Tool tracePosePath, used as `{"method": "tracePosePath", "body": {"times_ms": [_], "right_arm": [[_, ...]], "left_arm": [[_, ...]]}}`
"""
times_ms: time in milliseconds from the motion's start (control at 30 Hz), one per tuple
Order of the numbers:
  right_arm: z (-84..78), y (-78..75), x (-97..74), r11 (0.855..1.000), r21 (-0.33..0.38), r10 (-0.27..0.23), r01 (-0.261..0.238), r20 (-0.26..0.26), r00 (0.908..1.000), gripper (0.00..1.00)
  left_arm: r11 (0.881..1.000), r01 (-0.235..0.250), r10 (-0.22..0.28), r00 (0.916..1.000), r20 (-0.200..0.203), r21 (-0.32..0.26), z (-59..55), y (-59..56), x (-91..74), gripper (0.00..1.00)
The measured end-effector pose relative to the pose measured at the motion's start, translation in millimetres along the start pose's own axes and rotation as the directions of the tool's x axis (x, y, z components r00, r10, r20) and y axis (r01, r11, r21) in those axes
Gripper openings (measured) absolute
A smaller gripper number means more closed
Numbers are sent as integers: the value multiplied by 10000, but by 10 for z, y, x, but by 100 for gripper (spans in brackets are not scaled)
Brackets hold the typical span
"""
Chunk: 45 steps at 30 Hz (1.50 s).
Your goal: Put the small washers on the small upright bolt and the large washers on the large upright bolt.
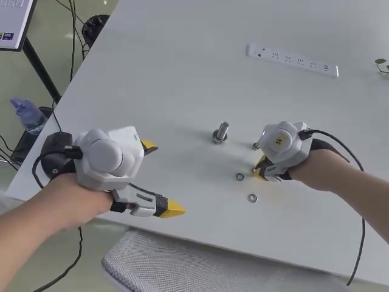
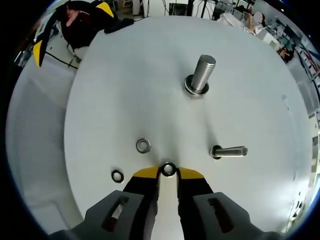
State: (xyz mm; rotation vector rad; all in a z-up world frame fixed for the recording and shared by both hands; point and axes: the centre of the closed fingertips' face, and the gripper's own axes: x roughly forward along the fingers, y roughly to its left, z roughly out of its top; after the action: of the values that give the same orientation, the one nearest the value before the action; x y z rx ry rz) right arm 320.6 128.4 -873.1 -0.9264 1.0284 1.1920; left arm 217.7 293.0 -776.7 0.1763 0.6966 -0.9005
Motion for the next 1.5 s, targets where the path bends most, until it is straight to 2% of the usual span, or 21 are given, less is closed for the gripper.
{"method": "tracePosePath", "body": {"times_ms": [167,267,333,500,700,833,1200,1500], "right_arm": [[-30,-42,27,10000,54,54,-50,-657,9978,14],[-37,-56,47,9997,-243,48,-75,-1097,9940,13],[-44,-66,54,9992,-397,14,-60,-1157,9933,13],[-60,-102,47,9997,226,77,-64,-573,9983,11],[-53,-93,57,9999,151,74,-66,-547,9985,11],[-67,-130,38,9989,466,64,-45,-421,9991,12],[-38,-168,-87,9976,690,-78,90,-185,9998,11],[-77,-123,-240,9939,1104,5,21,-233,9997,12]], "left_arm": [[10000,11,-11,10000,-19,2,-10,7,0,85],[10000,38,-38,10000,-5,27,-2,2,5,84],[10000,55,-54,10000,-39,46,-2,-4,14,84],[10000,61,-61,10000,24,57,34,-18,13,83],[10000,63,-62,10000,-67,63,5,-25,7,82],[10000,51,-50,9999,-111,61,-5,-41,1,82],[10000,-34,34,10000,37,94,45,-44,0,83],[9998,-62,65,9998,-193,197,22,-46,13,81]]}}
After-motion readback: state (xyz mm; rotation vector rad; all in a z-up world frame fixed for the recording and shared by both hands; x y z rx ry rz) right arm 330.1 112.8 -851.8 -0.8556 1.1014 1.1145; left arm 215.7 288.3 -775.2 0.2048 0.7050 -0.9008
